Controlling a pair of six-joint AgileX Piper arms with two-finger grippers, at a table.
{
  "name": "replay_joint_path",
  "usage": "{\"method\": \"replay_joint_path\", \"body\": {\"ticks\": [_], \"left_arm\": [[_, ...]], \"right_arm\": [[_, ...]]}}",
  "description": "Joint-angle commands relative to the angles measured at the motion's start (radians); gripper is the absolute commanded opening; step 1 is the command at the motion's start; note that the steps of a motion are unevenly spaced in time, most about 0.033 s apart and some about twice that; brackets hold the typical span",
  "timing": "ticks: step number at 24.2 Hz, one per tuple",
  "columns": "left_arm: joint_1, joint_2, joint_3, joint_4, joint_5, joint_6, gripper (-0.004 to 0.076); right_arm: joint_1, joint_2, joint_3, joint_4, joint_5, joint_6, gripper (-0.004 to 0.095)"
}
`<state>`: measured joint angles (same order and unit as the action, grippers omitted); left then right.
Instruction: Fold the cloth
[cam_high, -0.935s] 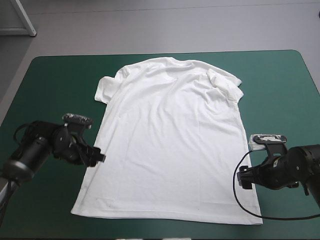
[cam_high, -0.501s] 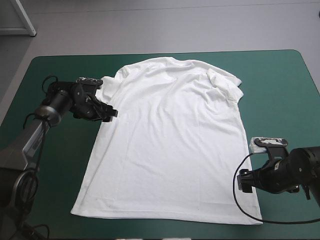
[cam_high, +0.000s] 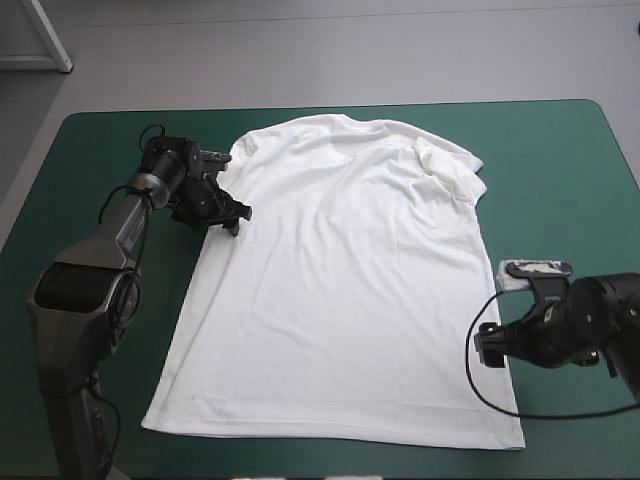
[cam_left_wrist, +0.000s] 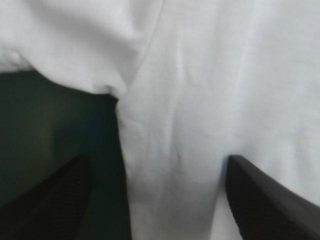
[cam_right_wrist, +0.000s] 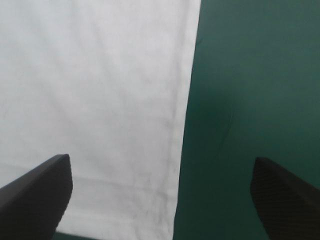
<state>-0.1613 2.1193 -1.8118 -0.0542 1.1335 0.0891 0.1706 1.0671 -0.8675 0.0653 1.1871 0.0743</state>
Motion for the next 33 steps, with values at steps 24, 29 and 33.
{"method": "replay_joint_path", "body": {"ticks": [24,29,33], "left_arm": [[-0.029,0.040,-0.031,-0.140,0.093,-0.001,-0.0009],[-0.029,0.040,-0.031,-0.140,0.091,-0.003,-0.0009],[-0.029,0.038,-0.031,-0.140,0.087,-0.005,-0.0009]], "right_arm": [[-0.093,0.976,-0.877,0.041,-0.131,-0.046,0.0766],[-0.079,0.976,-0.880,0.087,-0.118,-0.058,0.0346],[-0.076,0.976,-0.882,0.086,-0.132,-0.062,-0.0016]]}}
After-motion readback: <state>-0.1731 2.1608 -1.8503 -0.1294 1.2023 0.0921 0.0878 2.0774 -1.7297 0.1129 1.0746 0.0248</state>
